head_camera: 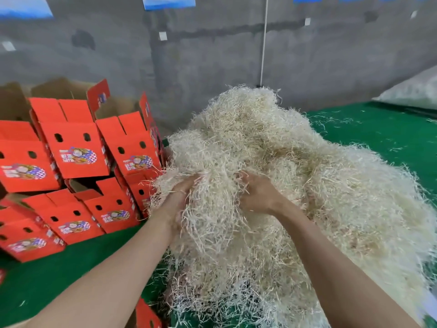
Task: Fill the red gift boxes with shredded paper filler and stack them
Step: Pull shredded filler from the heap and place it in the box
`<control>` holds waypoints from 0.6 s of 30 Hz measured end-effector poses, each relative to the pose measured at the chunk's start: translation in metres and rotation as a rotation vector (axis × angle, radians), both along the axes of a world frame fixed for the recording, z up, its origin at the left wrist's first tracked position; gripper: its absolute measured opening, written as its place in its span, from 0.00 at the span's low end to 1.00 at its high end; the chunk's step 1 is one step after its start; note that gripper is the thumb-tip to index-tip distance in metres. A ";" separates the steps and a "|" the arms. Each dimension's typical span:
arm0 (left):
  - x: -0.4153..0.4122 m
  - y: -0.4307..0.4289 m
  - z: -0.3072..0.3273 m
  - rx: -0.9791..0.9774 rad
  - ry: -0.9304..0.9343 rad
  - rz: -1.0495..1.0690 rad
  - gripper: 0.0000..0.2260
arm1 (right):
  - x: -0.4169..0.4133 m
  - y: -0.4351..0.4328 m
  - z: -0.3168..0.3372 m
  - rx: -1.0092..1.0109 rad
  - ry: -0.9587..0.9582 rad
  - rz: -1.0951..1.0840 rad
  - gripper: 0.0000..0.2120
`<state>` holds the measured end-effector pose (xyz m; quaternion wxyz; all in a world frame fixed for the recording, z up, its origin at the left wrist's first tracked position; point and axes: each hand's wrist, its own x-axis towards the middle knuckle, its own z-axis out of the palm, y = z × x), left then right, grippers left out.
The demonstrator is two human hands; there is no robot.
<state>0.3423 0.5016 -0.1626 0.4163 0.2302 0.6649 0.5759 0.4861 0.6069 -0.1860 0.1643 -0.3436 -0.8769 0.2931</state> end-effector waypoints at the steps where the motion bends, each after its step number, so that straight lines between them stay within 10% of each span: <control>1: -0.003 -0.002 -0.001 0.002 -0.048 0.027 0.10 | 0.000 0.002 0.001 0.031 0.053 -0.059 0.27; 6: -0.018 -0.010 -0.001 0.057 0.091 -0.154 0.20 | 0.021 0.011 0.005 -0.174 0.497 -0.325 0.23; 11: -0.029 0.005 0.000 0.056 0.242 -0.155 0.04 | 0.016 0.009 0.011 -0.193 0.192 0.018 0.48; 15: -0.021 0.014 0.013 0.044 0.235 -0.152 0.15 | 0.013 0.010 0.010 -0.539 0.356 -0.084 0.16; 18: -0.033 0.009 0.011 0.037 0.113 -0.022 0.08 | 0.022 0.025 0.009 -0.568 0.679 -0.348 0.20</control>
